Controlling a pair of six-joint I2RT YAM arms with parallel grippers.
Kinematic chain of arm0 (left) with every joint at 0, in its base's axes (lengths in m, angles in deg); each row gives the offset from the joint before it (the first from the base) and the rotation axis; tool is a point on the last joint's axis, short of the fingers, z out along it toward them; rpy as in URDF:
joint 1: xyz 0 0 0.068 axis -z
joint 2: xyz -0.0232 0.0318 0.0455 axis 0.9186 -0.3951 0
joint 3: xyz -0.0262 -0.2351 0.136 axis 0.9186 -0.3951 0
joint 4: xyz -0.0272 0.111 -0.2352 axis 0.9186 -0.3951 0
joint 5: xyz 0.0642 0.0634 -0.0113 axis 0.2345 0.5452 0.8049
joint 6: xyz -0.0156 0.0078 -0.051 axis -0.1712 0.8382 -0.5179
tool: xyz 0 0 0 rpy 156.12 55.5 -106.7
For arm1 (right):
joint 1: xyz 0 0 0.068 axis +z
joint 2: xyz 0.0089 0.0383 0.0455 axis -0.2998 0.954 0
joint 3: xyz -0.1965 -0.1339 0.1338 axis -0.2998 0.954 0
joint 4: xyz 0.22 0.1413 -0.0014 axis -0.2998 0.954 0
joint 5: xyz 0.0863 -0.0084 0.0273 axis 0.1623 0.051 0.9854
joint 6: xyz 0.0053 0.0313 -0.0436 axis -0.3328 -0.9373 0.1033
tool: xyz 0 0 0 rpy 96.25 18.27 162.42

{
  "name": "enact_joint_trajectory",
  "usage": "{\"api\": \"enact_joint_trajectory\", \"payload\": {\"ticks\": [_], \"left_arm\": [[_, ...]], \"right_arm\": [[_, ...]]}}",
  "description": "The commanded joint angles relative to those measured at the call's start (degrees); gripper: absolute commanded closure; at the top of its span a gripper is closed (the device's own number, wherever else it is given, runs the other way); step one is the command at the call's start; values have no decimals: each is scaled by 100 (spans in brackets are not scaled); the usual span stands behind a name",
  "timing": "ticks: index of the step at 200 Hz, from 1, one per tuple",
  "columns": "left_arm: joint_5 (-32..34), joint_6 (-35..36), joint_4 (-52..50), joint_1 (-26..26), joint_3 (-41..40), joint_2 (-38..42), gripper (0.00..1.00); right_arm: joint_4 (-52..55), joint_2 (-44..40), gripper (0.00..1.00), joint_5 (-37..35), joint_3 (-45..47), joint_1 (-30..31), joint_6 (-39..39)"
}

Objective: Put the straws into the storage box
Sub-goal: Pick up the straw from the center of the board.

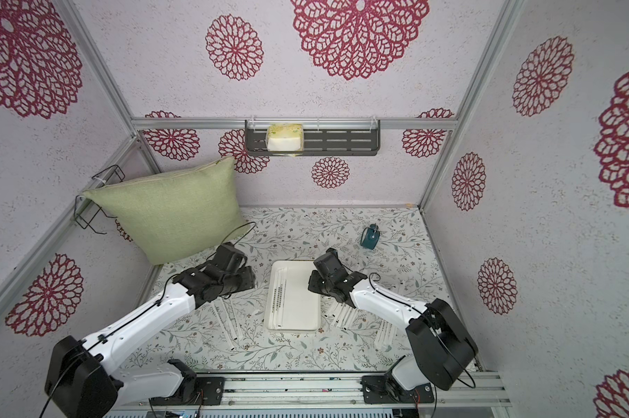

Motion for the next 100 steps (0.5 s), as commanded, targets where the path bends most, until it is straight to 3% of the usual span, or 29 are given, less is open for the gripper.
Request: {"api": "enact_joint_trajectory", "payload": {"ticks": [1, 19, 49, 100], "left_arm": [[-269, -315, 95, -292, -647, 116, 42], [-416, -338, 336, -373, -738, -147, 47], [-283, -365, 190, -370, -608, -831, 64], [90, -606, 94, -368, -853, -655, 60]], "right_arm": [[29, 165, 74, -199, -313, 307, 187], [11, 269, 74, -178, -358, 404, 197], [4, 255, 74, -176, -307, 422, 171], [-16, 335, 74, -138, -336, 422, 180]]}}
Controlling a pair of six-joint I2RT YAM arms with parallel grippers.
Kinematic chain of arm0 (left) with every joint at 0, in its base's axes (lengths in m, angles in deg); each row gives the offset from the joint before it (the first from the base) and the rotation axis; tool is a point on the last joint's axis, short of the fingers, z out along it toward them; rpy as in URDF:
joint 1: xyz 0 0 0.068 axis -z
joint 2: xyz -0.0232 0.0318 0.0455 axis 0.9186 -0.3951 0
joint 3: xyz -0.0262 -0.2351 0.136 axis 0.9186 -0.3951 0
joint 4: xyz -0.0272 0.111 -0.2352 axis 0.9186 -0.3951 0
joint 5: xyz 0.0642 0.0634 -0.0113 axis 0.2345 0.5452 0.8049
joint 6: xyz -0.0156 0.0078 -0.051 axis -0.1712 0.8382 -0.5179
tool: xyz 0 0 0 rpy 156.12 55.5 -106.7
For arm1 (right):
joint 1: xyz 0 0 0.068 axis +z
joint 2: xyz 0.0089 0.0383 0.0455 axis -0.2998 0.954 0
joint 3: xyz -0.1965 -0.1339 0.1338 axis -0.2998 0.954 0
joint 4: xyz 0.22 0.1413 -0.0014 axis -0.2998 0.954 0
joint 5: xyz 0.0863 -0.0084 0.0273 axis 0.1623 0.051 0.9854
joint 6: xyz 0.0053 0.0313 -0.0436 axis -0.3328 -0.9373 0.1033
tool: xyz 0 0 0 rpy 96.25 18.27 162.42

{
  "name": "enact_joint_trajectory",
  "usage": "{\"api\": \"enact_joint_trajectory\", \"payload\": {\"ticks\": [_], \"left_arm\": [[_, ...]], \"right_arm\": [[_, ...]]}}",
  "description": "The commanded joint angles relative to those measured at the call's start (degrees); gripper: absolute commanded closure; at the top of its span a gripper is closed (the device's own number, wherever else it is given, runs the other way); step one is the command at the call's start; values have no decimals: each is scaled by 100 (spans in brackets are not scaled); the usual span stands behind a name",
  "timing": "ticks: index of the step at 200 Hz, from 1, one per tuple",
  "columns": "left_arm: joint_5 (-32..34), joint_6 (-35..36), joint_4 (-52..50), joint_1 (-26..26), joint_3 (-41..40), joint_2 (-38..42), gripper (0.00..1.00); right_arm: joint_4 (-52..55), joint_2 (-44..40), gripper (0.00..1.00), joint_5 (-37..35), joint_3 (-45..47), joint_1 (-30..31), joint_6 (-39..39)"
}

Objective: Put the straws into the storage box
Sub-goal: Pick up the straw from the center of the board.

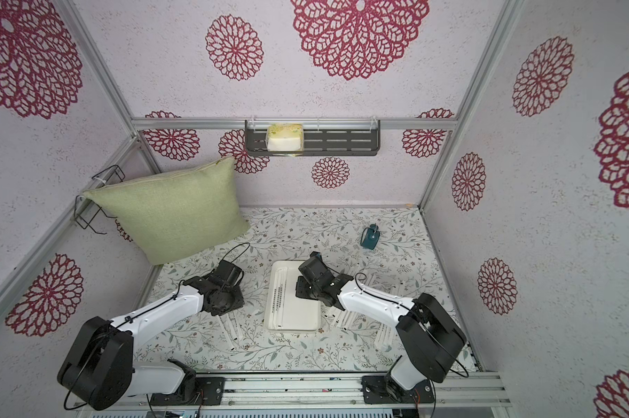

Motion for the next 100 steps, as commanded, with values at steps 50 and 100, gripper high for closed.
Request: {"api": "enact_joint_trajectory", "payload": {"ticks": [50, 100], "left_arm": [[-46, -4, 482, -27, -162, -475, 69], [52, -78, 619, -22, -411, -559, 72]], "right_arm": [[-9, 76, 74, -125, -149, -24, 100], [-13, 124, 74, -134, -165, -26, 114]]}}
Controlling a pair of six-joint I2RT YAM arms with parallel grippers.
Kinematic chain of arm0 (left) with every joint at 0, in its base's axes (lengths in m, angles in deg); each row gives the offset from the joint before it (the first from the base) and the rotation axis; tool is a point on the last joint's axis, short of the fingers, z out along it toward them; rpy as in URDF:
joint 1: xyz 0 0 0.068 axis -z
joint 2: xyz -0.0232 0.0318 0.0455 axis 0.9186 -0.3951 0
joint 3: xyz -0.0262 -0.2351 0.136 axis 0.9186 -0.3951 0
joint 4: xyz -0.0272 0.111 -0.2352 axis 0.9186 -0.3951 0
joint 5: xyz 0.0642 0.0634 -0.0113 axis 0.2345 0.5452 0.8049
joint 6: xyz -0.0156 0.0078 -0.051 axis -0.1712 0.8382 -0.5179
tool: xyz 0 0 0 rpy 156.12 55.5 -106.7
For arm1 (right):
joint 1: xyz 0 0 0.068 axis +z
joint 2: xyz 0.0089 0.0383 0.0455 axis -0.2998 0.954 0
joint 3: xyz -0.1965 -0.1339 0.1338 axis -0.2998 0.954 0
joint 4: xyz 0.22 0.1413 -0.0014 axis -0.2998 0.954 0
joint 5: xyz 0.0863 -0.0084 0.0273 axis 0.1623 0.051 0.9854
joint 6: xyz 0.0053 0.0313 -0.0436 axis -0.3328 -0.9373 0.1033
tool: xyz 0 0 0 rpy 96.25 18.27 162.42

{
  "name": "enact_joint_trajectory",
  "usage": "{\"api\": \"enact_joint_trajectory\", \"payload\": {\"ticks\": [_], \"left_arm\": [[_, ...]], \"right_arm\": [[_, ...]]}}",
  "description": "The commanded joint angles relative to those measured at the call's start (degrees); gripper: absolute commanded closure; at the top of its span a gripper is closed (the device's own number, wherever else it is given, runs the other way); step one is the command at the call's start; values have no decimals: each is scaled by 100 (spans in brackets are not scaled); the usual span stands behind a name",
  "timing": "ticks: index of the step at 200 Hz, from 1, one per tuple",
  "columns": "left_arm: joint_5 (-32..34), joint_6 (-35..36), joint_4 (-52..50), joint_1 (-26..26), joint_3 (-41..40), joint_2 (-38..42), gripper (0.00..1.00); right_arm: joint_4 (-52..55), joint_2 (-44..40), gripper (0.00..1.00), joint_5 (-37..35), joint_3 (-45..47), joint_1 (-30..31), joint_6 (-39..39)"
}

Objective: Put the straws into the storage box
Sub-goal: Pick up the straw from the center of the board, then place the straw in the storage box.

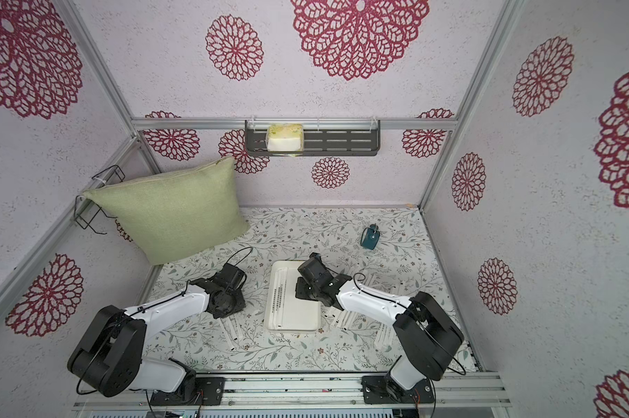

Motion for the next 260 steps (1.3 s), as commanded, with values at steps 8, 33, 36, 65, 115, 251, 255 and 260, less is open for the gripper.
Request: {"api": "enact_joint_trajectory", "payload": {"ticks": [8, 33, 36, 65, 115, 251, 255, 260], "left_arm": [[74, -42, 250, -26, -217, -93, 73], [78, -17, 256, -4, -210, -179, 74], [74, -13, 265, -3, -210, -173, 74], [-9, 25, 394, 12, -211, -117, 81], [56, 143, -89, 259, 446, 211, 92], [-619, 409, 769, 1794, 2548, -2068, 93], [-619, 420, 752, 1804, 2541, -2104, 93], [-622, 434, 736, 1814, 2536, -2137, 93]], "right_arm": [[-26, 26, 74, -122, -157, -24, 97], [-19, 52, 74, -126, -191, -24, 97], [-21, 50, 74, -129, -192, -24, 97], [-24, 44, 74, -148, -193, -24, 97], [70, -64, 74, -200, -193, -91, 134], [215, -1135, 75, -58, 516, -1232, 244], [192, -1119, 75, -46, 519, -1232, 233], [175, -1108, 75, -30, 528, -1230, 233]]}}
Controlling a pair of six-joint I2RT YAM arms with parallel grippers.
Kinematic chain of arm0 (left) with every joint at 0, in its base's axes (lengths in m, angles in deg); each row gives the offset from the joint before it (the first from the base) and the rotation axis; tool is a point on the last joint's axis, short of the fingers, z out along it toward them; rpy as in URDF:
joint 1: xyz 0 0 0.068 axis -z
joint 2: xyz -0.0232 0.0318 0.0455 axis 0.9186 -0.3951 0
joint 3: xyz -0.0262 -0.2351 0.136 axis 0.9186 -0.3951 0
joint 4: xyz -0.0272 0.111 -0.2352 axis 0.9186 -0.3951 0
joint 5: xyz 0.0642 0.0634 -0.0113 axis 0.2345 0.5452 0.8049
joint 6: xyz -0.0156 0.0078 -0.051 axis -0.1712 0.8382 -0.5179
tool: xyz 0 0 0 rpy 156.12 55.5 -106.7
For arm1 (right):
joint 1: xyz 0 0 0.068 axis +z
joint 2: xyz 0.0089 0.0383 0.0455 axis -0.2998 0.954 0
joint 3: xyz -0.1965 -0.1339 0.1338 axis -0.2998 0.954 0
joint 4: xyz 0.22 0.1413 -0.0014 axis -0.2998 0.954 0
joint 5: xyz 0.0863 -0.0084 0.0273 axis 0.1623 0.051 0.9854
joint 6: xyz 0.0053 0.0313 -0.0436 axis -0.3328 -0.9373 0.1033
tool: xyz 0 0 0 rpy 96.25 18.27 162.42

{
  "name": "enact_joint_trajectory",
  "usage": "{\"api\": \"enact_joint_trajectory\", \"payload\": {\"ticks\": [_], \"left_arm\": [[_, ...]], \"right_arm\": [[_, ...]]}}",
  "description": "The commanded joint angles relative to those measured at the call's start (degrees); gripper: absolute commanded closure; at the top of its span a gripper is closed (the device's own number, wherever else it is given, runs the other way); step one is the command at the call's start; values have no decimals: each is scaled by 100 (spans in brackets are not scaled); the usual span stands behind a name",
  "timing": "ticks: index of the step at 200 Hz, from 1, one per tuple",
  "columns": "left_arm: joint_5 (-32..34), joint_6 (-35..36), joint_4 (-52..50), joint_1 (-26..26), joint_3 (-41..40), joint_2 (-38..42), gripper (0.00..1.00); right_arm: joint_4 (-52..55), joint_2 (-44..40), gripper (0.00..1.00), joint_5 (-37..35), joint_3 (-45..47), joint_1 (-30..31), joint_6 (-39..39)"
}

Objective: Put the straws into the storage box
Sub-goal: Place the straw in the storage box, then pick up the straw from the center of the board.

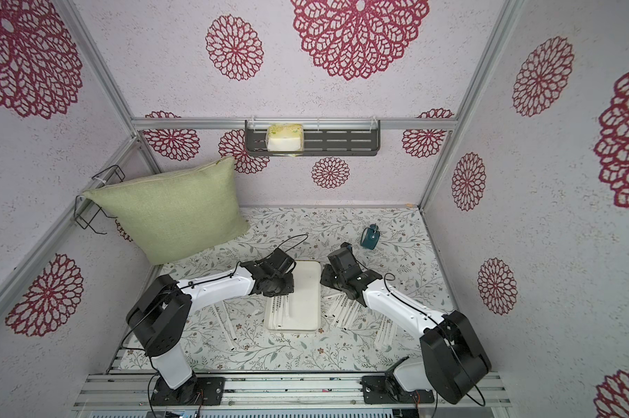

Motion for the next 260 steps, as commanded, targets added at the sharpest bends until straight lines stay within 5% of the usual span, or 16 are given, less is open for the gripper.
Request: {"api": "enact_joint_trajectory", "payload": {"ticks": [1, 96, 180, 222, 241, 260], "left_arm": [[-116, 168, 109, 60, 27, -76, 93], [55, 145, -97, 58, 76, -404, 82], [186, 232, -443, 61, 372, 454, 73], [591, 740, -714, 59, 443, 1437, 53], [1145, 1088, -721, -71, 46, 1880, 40], [934, 1144, -407, -491, -514, 2301, 36]], "right_arm": [[-66, -56, 75, 71, 34, 19, 82], [-136, 72, 75, 143, 12, 10, 80], [489, -306, 73, -209, 127, -287, 107], [1449, -864, 68, -566, 532, -853, 124], [1614, -1240, 68, -464, 889, -1315, 178], [1558, -1299, 69, -406, 1158, -1569, 354]]}}
